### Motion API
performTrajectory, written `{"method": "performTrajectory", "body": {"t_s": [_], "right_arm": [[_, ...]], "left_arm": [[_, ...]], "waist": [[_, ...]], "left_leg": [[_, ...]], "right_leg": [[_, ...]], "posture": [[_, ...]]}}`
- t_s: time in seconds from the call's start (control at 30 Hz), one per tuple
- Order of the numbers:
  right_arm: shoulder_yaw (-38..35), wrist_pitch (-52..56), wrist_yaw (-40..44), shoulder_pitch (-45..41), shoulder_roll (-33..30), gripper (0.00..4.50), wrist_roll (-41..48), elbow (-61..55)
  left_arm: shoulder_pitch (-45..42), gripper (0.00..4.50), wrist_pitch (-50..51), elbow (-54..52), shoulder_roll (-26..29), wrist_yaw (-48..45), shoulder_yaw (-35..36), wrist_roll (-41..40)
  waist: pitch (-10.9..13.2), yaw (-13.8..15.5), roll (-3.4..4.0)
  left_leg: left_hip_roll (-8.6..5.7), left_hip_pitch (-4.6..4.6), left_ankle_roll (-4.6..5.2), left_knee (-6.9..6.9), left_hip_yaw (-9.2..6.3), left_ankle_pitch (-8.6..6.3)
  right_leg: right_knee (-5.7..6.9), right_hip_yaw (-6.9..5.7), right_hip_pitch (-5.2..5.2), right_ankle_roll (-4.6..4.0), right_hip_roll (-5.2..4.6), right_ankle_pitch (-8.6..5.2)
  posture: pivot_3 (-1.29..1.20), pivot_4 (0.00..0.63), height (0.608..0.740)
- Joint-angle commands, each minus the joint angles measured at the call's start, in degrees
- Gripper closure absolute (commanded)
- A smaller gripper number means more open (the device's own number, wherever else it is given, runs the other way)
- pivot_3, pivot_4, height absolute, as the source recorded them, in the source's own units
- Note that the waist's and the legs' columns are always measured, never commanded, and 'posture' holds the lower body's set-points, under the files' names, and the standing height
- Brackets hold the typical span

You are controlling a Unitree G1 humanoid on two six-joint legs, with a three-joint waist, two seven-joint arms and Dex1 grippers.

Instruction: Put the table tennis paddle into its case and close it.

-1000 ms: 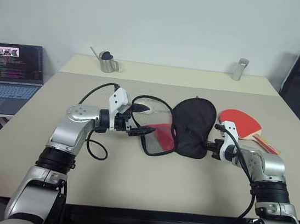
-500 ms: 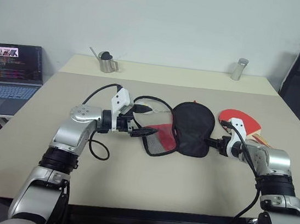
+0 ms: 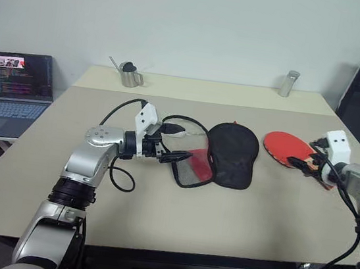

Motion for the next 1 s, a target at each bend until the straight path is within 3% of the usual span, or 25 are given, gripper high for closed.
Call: {"method": "performTrajectory", "body": {"t_s": [0.03,0.43,0.77,1.0], "right_arm": [[0.6,-6.5,2.6,-2.0,-3.0,0.28,-3.3,8.1],[0.2,-13.7,2.9,-11.2,-3.5,0.28,-7.4,31.3],[1.7,-18.2,0.7,-13.9,-0.6,0.28,-11.6,38.2],[1.6,-16.1,6.8,-14.8,0.6,0.28,-11.3,39.3]], "left_arm": [[-1.3,0.00,-0.4,-2.0,-0.2,-0.2,0.7,-1.1],[-4.0,0.00,0.0,-1.1,-1.4,-1.2,0.3,-0.9],[-4.3,0.00,-0.7,0.0,-1.2,-1.5,0.3,-0.3],[-4.7,0.00,-1.6,1.0,-1.3,-1.5,0.4,0.0]], "waist": [[0.0,-0.1,-0.01],[0.0,-0.2,-0.02],[0.0,-0.2,-0.02],[0.0,-0.2,-0.02]], "left_leg": [[0.00,0.00,0.00,0.00,0.02,0.00],[0.00,0.07,-0.01,0.00,0.10,0.01],[0.00,0.09,-0.01,0.01,0.12,0.01],[0.02,0.14,-0.01,0.00,0.12,0.01]], "right_leg": [[0.00,0.01,0.00,0.00,0.00,0.00],[0.03,0.09,0.02,0.00,0.00,0.00],[0.06,0.12,0.02,0.00,0.00,0.01],[0.08,0.13,0.04,0.00,0.01,0.01]], "posture": [[0.00,0.150,0.740],[0.00,0.150,0.740],[0.00,0.150,0.740],[0.00,0.150,0.740]]}}
